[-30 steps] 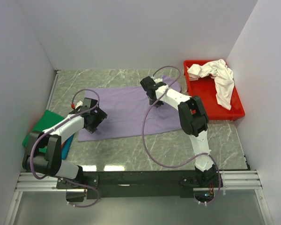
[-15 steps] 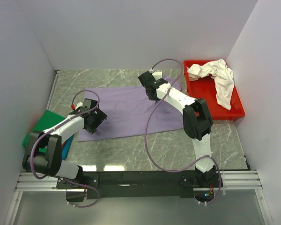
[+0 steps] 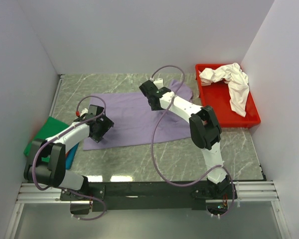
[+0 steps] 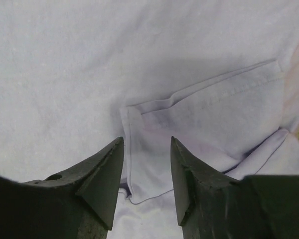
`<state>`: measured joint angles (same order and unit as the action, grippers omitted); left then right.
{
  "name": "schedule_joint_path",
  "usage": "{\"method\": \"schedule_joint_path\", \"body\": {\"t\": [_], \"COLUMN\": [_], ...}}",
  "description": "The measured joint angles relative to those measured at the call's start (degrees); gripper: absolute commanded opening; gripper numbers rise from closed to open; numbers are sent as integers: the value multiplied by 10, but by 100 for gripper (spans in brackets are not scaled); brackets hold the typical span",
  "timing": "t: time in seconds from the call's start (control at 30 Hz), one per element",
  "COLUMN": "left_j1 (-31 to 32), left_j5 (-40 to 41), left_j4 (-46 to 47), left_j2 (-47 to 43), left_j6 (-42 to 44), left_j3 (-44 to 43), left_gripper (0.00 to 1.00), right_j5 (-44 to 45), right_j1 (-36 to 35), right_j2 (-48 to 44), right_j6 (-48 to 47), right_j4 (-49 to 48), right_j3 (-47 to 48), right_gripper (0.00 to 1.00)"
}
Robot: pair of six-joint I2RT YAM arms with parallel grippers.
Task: Fold and stack the t-shirts
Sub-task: Fold the tshirt
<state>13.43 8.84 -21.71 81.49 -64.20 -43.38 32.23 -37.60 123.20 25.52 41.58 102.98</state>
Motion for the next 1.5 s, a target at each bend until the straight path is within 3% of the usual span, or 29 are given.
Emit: {"method": "schedule_joint_path", "body": {"t": [0.23,0.47,0.63,0.87,0.97,1.13,1.17,1.4,1.5], "left_j1": [0,0,0,0,0,0,0,1,1], "left_j5": [0,0,0,0,0,0,0,0,0], "left_j4": [0,0,0,0,0,0,0,1,1], "left_j2": [0,0,0,0,0,0,0,0,0], "left_j6": [0,0,0,0,0,0,0,0,0], "left_j3": [0,0,0,0,0,0,0,0,0], "left_gripper": [85,85,85,85,85,85,85,85,84], "right_j5": [-35,-123,-177,-226,-238,-251,-253,-258,-259], "right_j1": [44,181,241,253,254,255,255,255,255], "right_j2": [-12,-29,-31,-31,-31,-37,-40,-81,-97], "right_j6": [-1,1,0,-3,-3,-2,-2,2,2], "right_j4": [-17,-48,-66,-92,-102,-114,-114,-104,-101], "right_j3": [-21,-59,-87,-116,-120,-137,-140,-142,-142], "right_gripper": [47,44,44,45,40,12,11,14,21]}}
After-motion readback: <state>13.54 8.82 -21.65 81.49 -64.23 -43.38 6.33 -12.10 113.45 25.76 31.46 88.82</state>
